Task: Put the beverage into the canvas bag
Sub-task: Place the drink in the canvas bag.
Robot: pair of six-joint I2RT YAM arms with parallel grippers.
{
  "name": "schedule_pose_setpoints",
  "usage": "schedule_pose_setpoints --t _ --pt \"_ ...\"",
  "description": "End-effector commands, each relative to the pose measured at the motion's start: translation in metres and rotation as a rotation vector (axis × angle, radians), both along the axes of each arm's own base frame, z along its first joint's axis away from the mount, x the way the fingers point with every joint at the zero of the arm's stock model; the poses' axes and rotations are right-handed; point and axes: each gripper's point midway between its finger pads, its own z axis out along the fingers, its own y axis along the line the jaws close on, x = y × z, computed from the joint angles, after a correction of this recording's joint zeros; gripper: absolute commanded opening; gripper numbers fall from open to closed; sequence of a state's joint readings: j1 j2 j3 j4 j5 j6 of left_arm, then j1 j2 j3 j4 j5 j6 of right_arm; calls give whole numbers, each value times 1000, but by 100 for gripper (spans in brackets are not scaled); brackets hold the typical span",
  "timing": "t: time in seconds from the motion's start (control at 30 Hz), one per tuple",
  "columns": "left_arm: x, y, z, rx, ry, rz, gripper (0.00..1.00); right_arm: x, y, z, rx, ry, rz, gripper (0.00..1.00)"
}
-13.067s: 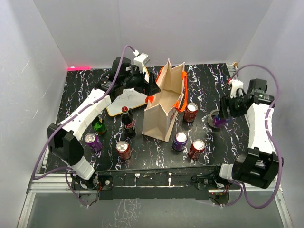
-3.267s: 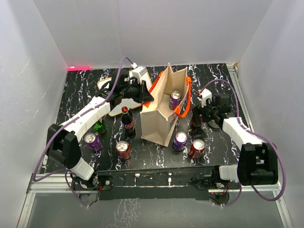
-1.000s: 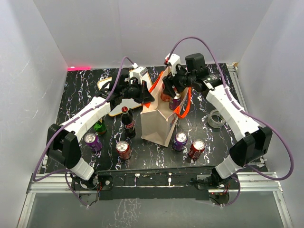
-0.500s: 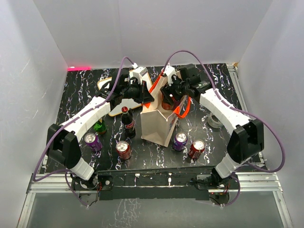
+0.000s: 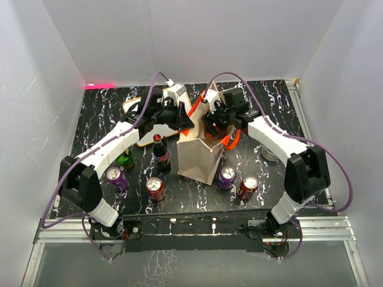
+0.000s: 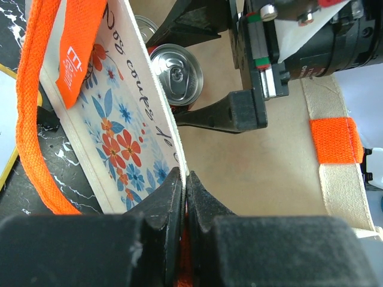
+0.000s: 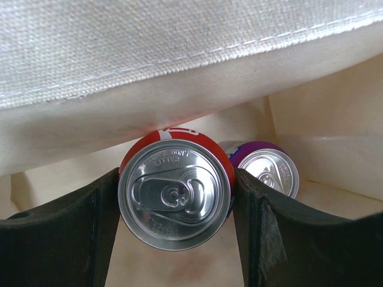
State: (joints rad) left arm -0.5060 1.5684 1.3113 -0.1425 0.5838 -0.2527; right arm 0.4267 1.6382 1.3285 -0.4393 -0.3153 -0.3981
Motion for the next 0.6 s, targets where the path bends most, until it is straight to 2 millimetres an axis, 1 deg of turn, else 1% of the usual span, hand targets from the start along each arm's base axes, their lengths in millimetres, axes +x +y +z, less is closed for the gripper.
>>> schedule_pose_setpoints --t 0.0,0.33,0.43,0.57 --pt "-10 3 15 -8 -32 -24 0 27 14 32 66 -178 24 8" --pt "-13 3 12 -4 -33 -37 0 32 11 5 38 -158 12 8" --pt "-14 4 12 -3 -34 -38 0 36 10 1 34 -154 2 8" --pt "-15 5 12 -1 -38 -39 0 40 7 1 38 -154 -15 8"
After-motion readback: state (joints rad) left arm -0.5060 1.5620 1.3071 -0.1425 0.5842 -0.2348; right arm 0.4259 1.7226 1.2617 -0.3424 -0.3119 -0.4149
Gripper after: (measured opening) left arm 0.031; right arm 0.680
